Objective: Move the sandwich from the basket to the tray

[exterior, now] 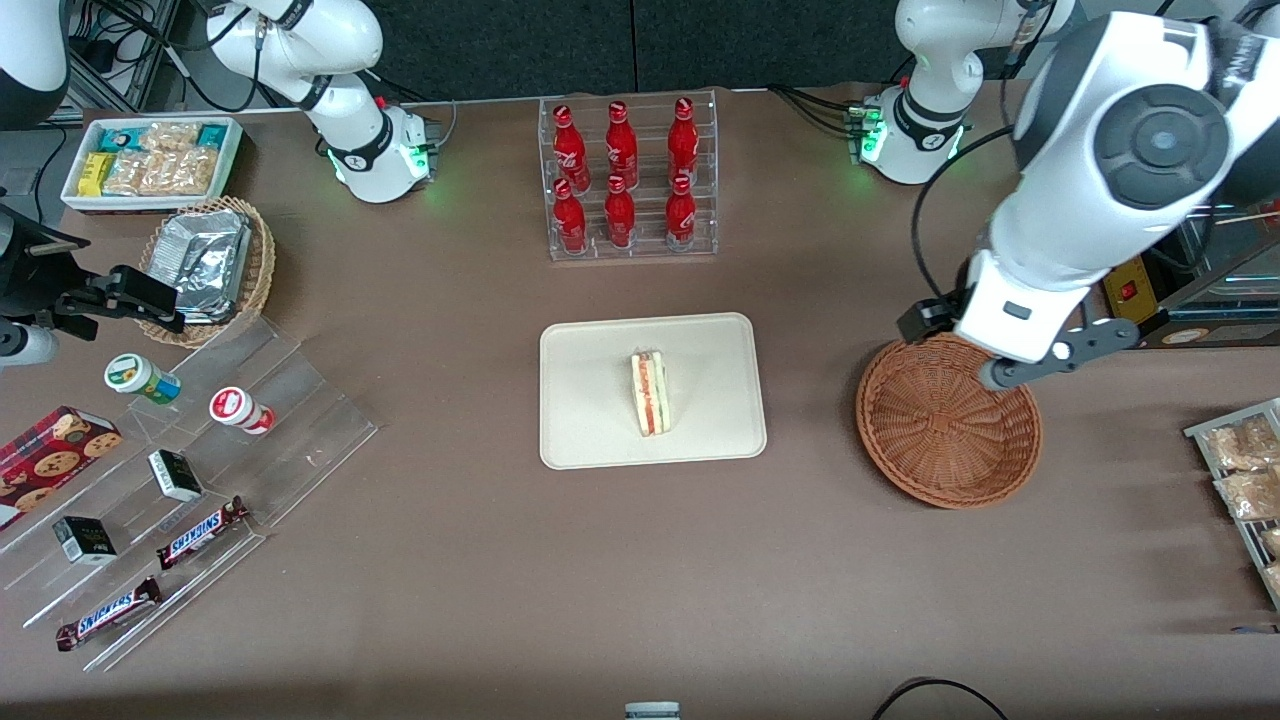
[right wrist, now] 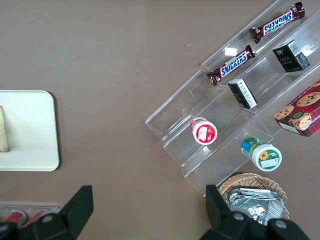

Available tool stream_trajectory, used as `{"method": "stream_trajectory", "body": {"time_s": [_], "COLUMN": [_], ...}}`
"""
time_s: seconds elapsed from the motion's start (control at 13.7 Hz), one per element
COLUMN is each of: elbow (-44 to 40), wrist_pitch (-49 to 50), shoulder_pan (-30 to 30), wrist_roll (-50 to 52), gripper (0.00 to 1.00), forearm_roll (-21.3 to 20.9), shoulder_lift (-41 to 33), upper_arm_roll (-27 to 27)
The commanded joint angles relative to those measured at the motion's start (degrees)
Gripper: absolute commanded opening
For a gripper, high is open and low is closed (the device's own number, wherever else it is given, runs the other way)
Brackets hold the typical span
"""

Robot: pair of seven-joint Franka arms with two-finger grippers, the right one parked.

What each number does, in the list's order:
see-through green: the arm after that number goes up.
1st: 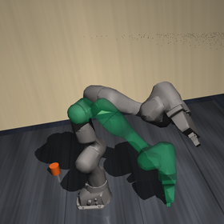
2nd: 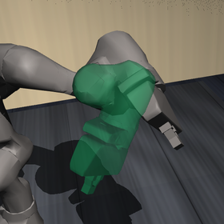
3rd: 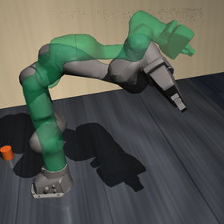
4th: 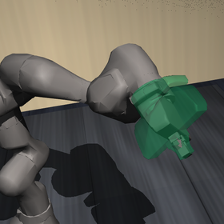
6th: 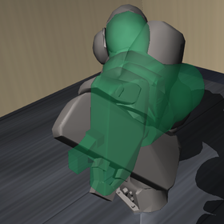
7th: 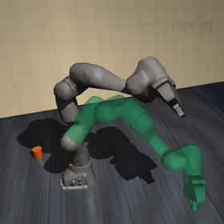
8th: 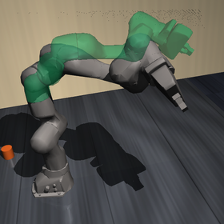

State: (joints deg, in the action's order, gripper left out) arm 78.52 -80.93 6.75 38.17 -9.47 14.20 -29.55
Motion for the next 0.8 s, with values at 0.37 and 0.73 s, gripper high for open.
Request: {"method": "stream_trajectory", "body": {"time_s": [0.37,0.73], "elbow": [2.7,9.2], "wrist_pitch": [5.0,5.7], "shoulder_pan": [-5.7,-8.1], "wrist_roll": [-24.5,-38.8], "gripper": [1.0,1.0], "forearm_roll": [4.0,6.2], "shoulder_lift": [-7.2,-13.9], "upper_arm_roll": [19.3,29.5]}}
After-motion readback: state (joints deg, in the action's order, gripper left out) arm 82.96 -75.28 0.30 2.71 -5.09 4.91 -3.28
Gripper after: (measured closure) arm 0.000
